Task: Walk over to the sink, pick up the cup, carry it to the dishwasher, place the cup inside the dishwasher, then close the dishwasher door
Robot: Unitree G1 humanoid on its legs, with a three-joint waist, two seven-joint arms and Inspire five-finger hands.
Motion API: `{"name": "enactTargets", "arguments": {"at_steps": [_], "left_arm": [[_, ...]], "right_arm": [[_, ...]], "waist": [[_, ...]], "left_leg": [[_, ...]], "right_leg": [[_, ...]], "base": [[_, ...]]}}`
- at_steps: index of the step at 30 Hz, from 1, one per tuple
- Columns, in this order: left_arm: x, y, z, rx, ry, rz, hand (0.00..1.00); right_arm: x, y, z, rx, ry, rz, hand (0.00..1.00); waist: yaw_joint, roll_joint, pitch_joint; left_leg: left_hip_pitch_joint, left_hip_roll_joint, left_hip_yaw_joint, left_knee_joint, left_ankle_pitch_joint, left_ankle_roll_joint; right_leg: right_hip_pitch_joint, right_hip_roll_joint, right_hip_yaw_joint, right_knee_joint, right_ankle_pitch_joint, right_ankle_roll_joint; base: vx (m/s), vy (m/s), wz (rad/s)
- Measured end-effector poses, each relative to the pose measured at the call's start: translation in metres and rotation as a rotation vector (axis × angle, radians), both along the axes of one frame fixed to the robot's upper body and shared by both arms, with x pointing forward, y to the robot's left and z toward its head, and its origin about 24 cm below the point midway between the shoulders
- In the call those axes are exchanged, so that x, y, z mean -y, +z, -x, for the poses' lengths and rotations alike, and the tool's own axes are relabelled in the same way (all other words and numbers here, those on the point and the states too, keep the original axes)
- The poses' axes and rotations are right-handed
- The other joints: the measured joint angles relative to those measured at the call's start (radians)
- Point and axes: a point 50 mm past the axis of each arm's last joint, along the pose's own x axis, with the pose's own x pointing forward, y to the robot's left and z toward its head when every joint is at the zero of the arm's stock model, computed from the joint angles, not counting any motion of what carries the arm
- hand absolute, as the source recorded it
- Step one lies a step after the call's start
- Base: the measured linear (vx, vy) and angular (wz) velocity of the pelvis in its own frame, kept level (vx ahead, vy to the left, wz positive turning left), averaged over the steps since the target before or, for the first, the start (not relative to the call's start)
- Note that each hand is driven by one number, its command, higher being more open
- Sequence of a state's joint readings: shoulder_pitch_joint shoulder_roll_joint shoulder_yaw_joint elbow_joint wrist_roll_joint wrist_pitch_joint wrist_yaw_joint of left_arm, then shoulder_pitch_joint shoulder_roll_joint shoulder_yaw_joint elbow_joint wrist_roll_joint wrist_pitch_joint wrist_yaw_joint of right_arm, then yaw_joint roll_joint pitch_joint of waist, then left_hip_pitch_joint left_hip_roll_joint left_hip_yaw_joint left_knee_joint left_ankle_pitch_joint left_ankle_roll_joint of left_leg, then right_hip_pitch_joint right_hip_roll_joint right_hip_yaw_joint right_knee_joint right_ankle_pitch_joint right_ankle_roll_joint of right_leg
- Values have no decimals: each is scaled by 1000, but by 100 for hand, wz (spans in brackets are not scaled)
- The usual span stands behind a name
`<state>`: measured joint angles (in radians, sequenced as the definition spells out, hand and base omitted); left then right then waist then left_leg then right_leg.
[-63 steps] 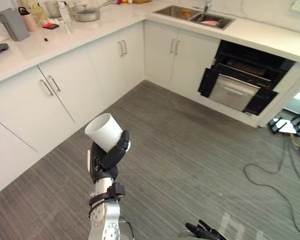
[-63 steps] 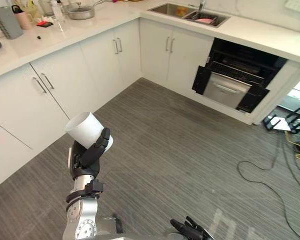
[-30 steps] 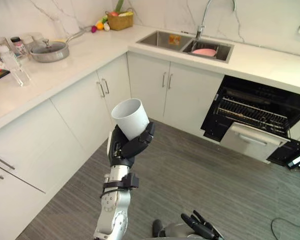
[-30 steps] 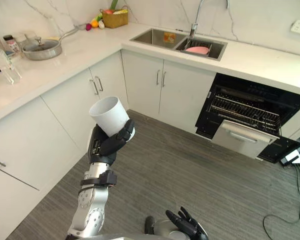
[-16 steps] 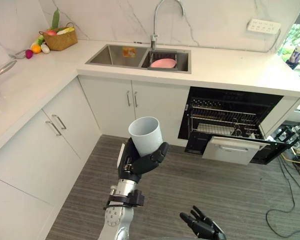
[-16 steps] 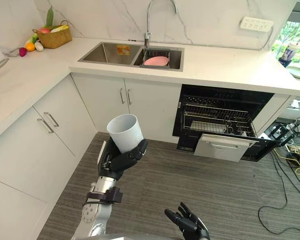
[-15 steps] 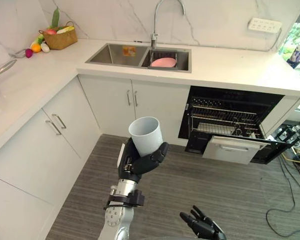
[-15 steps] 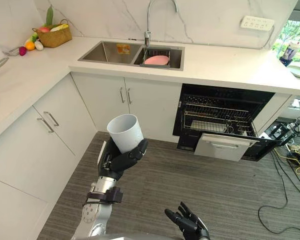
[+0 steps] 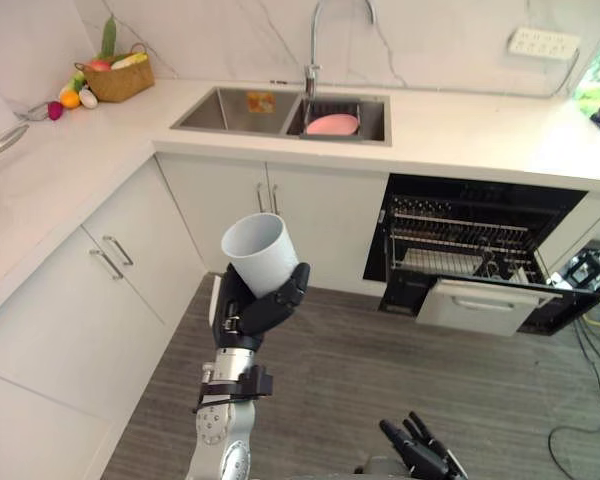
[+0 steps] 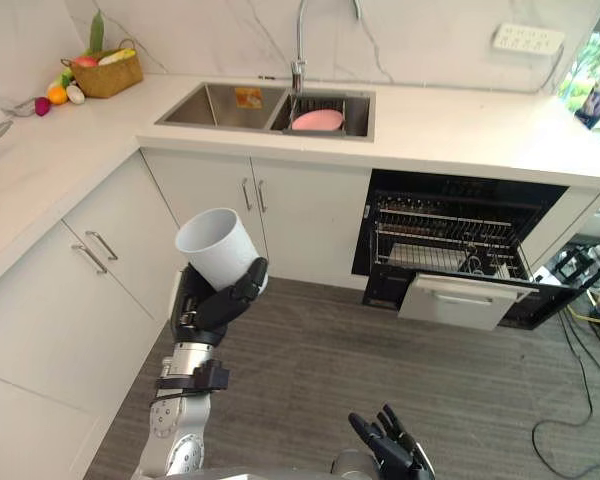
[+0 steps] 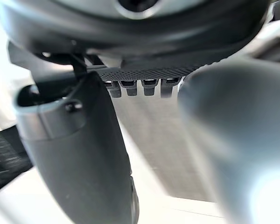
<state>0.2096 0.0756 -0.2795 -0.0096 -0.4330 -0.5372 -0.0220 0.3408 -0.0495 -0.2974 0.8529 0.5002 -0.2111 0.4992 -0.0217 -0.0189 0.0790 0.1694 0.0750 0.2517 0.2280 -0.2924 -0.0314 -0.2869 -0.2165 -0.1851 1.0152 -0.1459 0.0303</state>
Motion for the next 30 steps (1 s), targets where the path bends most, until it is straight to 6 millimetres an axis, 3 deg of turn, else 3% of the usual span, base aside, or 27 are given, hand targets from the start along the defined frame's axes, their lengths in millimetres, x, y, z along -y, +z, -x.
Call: {"name": "enactTargets", "arguments": {"at_steps": [2, 4, 5, 6, 7, 9, 11, 13, 14, 15, 16, 17, 19, 21, 22, 23, 24, 25, 26, 27, 28, 30], "left_arm": [[-2, 4, -2, 18, 8, -1, 0], [-7, 6, -5, 25, 25, -4, 0], [-9, 5, -5, 23, 27, -4, 0], [-14, 4, -6, 19, 33, -7, 0], [-16, 0, -6, -11, 51, 7, 0], [-18, 0, -6, -6, 49, 5, 0], [-14, 0, -5, 0, 20, 4, 0], [-9, 0, -3, 4, -2, 13, 0], [-6, 4, 0, 17, -7, 26, 0], [-5, 9, 5, 38, 0, 44, 0], [-5, 11, 7, 51, 3, 47, 0], [-3, 16, 10, 74, 4, 52, 0], [-3, 15, 13, 73, 6, 42, 0], [-3, 12, 16, 55, 13, 47, 0], [-3, 12, 16, 53, 16, 52, 0], [0, 14, 18, 53, 20, 69, 0], [5, 16, 20, 52, 21, 72, 0], [6, 15, 21, 44, 23, 63, 0], [10, 15, 21, 33, 14, 57, 0], [14, 18, 20, 44, 6, 61, 0], [15, 18, 20, 42, -1, 57, 0], [16, 19, 20, 47, -5, 58, 0]], "right_arm": [[-4, 4, -7, 53, -20, 1, 100], [-9, 11, -21, 121, -20, 9, 100], [-9, 13, -25, 139, -15, 17, 100], [-7, 20, -32, 181, -2, 42, 100], [-1, 27, -46, 220, 3, 76, 100], [-1, 39, -66, 296, -7, 100, 100], [5, 63, -83, 402, -33, 158, 100], [10, 86, -93, 488, -78, 219, 100], [13, 104, -96, 554, -130, 268, 100], [15, 124, -98, 630, -183, 311, 100], [17, 135, -99, 676, -213, 337, 100], [22, 157, -101, 772, -311, 391, 100], [24, 179, -104, 872, -383, 427, 100], [23, 213, -109, 1040, -433, 463, 100], [23, 221, -110, 1078, -436, 472, 100], [21, 235, -111, 1144, -442, 475, 100], [20, 242, -111, 1181, -438, 479, 100], [18, 241, -110, 1180, -440, 469, 100], [14, 238, -107, 1161, -453, 448, 100], [10, 238, -108, 1164, -454, 430, 100], [4, 239, -111, 1154, -429, 424, 100], [-4, 240, -113, 1157, -391, 421, 100]], "waist": [[-12, 2, -4], [-27, -2, -3], [-27, -9, -6], [-33, -18, -10], [-36, 12, -2], [-34, 13, -1], [-45, 15, 6], [-45, 19, 14], [-43, 25, 17], [-30, 27, 23], [-19, 33, 26], [-12, 43, 28], [1, 37, 30], [11, 33, 30], [11, 32, 29], [11, 33, 27], [20, 42, 17], [22, 30, 14], [-4, 5, -4], [-16, -11, -4], [-16, -19, -9], [-15, -19, -11]], "left_leg": [[18, 15, -28, -13, -16, -7], [48, 28, -51, -39, -16, -29], [58, 27, -54, -47, -20, -35], [77, 24, -63, -46, -43, -60], [89, 60, -70, -41, -42, -57], [102, 67, -77, -41, -3, -43], [122, 85, -111, 15, 33, -53], [78, 104, -125, 225, 53, -59], [-15, 127, -125, 439, 126, -53], [-108, 161, -117, 641, 274, -60], [-156, 187, -113, 729, 316, -64], [-255, 222, -98, 853, 206, -46], [-311, 221, -67, 824, 104, -15], [-337, 175, -74, 549, 5, 0], [-334, 148, -103, 445, 1, 1], [-325, 94, -199, 248, 13, -10], [-302, 56, -270, 137, 114, -59], [-283, 38, -254, 132, 123, -51], [-284, 13, -227, 146, 108, -38], [-295, 2, -199, 195, 82, -8], [-291, -3, -173, 223, 62, 5], [-271, -7, -153, 231, 45, 17]], "right_leg": [[-43, 24, -8, -84, -83, 13], [-78, 71, -19, -292, -87, 18], [-79, 89, -17, -372, -69, 12], [-61, 104, -18, -478, 32, -55], [-39, 133, -41, -482, 21, -69], [-30, 147, -40, -481, 8, -82], [50, 167, -55, -526, -25, -70], [135, 184, -56, -571, -48, -63], [181, 195, -50, -602, -57, -63], [223, 207, -19, -643, -63, -71], [244, 219, -8, -665, -68, -80], [290, 237, 19, -699, -70, -83], [332, 233, 75, -730, -64, -73], [359, 201, 191, -744, -62, -46], [356, 189, 226, -740, -67, -37], [342, 168, 298, -727, -84, -6], [317, 161, 369, -708, -112, 39], [318, 145, 401, -706, -119, 48], [319, 112, 424, -727, -117, 50], [317, 93, 445, -739, -110, 77], [315, 79, 465, -749, -97, 99], [315, 69, 464, -748, -82, 113]], "base": [[321, -25, 54], [365, -99, 40], [374, -125, 23], [489, -134, 7], [560, -159, -8], [449, -154, -18], [360, -149, 2], [319, -122, -4], [240, -75, -26], [240, -28, -39], [315, 63, -65], [296, 84, -67], [275, 85, -95], [331, 196, -145], [327, 305, -153], [355, 441, -169], [355, 458, -172], [348, 428, -120], [236, 258, -71], [310, 342, -78], [231, 262, -83], [168, 185, -76]]}}
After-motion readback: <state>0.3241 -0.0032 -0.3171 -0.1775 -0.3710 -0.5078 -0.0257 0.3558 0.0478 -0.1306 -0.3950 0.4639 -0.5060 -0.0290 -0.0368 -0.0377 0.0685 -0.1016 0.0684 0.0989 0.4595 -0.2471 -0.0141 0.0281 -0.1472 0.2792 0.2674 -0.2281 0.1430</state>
